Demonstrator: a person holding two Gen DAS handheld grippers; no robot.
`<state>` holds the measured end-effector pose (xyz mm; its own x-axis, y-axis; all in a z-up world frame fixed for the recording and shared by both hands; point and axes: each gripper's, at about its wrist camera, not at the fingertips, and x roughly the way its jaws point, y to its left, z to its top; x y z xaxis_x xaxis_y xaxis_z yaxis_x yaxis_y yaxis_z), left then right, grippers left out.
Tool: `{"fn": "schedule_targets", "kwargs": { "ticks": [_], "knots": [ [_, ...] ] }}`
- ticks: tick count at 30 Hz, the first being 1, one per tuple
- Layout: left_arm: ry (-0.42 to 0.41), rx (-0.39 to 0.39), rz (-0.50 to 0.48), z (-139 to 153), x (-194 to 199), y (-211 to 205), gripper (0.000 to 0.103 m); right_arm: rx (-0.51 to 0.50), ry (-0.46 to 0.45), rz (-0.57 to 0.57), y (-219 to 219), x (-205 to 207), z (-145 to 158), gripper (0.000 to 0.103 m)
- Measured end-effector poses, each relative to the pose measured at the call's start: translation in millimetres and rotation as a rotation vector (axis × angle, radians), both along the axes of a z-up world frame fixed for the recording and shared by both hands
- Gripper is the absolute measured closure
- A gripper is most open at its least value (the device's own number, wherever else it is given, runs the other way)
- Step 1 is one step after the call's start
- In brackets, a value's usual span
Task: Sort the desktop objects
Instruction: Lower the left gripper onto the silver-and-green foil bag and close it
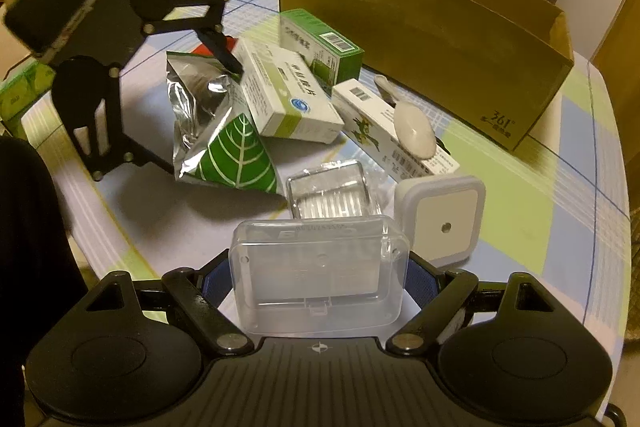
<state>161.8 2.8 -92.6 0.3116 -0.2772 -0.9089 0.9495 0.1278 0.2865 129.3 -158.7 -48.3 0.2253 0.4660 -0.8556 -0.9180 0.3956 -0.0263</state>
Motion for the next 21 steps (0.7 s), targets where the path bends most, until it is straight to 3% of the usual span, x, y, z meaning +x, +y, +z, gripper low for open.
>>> {"fn": "schedule_targets", "kwargs": {
  "ticks": [8,13,16,21],
  "knots": [
    [0.047,0.008,0.117,8,-2,-2,0.024,0.004,0.008,-0.009,6,0,-2,0.019],
    [0.144,-0.019,0.23,19,-7,0,0.031,0.019,0.019,-0.023,3,-4,2,0.019],
    [0.158,-0.034,0.232,21,-13,-1,0.03,0.03,0.025,-0.031,1,-8,6,0.019],
    [0.119,0.017,0.15,8,-17,-14,0.026,0.042,0.037,-0.041,2,-8,7,0.019]
  ]
}}
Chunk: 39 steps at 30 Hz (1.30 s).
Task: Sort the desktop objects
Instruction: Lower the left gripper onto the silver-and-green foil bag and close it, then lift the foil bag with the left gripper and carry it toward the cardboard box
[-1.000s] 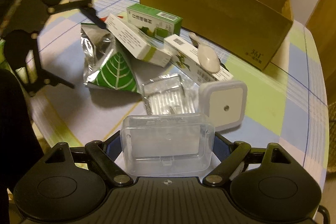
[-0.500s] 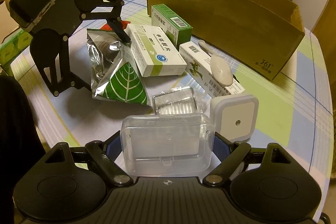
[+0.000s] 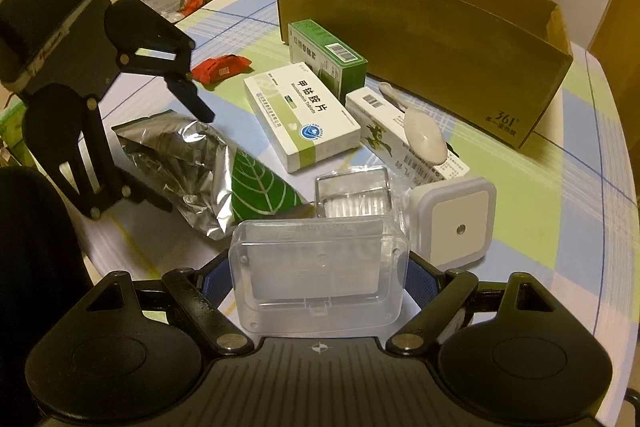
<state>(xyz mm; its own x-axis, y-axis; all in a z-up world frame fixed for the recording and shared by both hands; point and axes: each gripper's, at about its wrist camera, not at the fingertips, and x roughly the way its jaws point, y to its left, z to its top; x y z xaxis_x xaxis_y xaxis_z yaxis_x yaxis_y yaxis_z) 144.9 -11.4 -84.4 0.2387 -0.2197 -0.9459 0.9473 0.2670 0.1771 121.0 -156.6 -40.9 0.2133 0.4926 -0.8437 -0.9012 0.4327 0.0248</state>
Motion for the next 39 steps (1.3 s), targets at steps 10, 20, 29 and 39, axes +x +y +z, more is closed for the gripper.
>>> {"fn": "schedule_targets", "kwargs": {
  "ticks": [10,20,29,39],
  "knots": [
    [0.016,-0.039,0.09,-1,10,5,0.049,-0.006,0.016,-0.043,-5,7,-4,0.019],
    [0.034,-0.002,0.168,-5,9,8,0.036,0.006,0.03,-0.069,-5,5,-3,0.019],
    [0.072,-0.022,0.286,2,6,13,0.053,-0.004,0.029,-0.105,-5,7,-6,0.019],
    [0.076,-0.068,0.448,20,-4,19,0.056,0.021,0.025,-0.165,-10,1,6,0.019]
  ]
}}
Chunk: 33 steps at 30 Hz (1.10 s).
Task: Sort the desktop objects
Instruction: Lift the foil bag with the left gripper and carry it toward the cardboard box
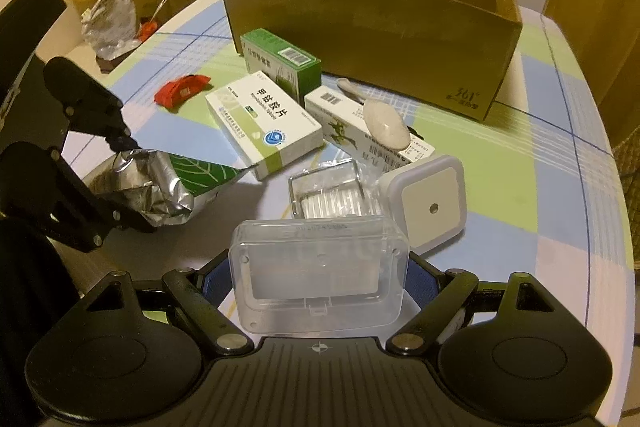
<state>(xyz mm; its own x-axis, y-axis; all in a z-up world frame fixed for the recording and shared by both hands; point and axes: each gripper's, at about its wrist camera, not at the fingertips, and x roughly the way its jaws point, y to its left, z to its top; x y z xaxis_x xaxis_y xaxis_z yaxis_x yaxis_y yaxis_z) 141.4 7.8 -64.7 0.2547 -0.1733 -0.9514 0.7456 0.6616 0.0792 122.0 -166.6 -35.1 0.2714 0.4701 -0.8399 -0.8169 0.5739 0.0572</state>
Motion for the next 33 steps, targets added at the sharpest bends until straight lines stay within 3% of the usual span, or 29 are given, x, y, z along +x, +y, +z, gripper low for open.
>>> {"fn": "schedule_targets", "kwargs": {
  "ticks": [14,33],
  "knots": [
    [-0.009,-0.064,0.231,45,-8,8,0.056,0.045,-0.035,-0.031,-6,-13,28,0.019],
    [-0.092,-0.147,0.375,107,-17,-13,0.056,0.141,-0.124,-0.07,-20,-18,86,0.019]
  ]
}}
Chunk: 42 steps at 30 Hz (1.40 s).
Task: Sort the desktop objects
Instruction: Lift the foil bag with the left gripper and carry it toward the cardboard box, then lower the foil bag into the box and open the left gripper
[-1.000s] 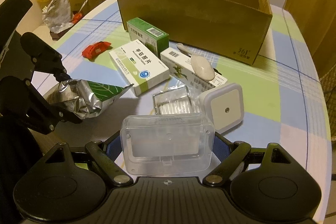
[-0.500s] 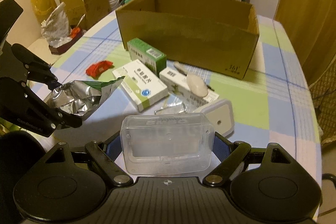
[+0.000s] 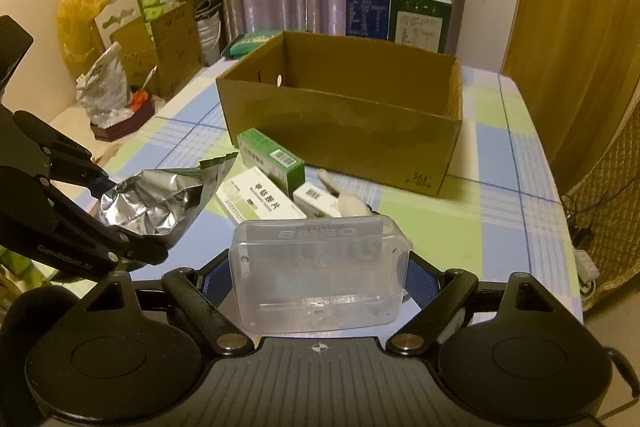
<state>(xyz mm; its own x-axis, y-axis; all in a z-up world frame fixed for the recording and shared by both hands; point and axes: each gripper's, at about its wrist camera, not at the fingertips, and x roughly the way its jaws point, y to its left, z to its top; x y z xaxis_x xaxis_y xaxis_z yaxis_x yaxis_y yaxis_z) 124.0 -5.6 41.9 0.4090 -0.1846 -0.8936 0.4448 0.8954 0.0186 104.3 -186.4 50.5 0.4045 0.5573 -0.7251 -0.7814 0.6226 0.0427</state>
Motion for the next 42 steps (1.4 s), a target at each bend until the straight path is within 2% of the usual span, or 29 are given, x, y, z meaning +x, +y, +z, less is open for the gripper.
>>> {"fn": "schedule_targets", "kwargs": {
  "ticks": [15,22,31,42],
  "knots": [
    [-0.053,0.012,0.059,16,12,-1,0.056,0.028,-0.041,-0.033,-5,19,25,0.019],
    [-0.061,0.003,0.069,23,30,-4,0.056,0.024,-0.057,-0.031,0,32,30,0.019],
    [-0.07,-0.034,0.115,34,77,-3,0.056,0.032,-0.073,-0.051,15,70,38,0.019],
    [-0.086,-0.066,0.17,52,158,4,0.056,0.058,-0.06,-0.064,58,136,47,0.019]
  ]
}}
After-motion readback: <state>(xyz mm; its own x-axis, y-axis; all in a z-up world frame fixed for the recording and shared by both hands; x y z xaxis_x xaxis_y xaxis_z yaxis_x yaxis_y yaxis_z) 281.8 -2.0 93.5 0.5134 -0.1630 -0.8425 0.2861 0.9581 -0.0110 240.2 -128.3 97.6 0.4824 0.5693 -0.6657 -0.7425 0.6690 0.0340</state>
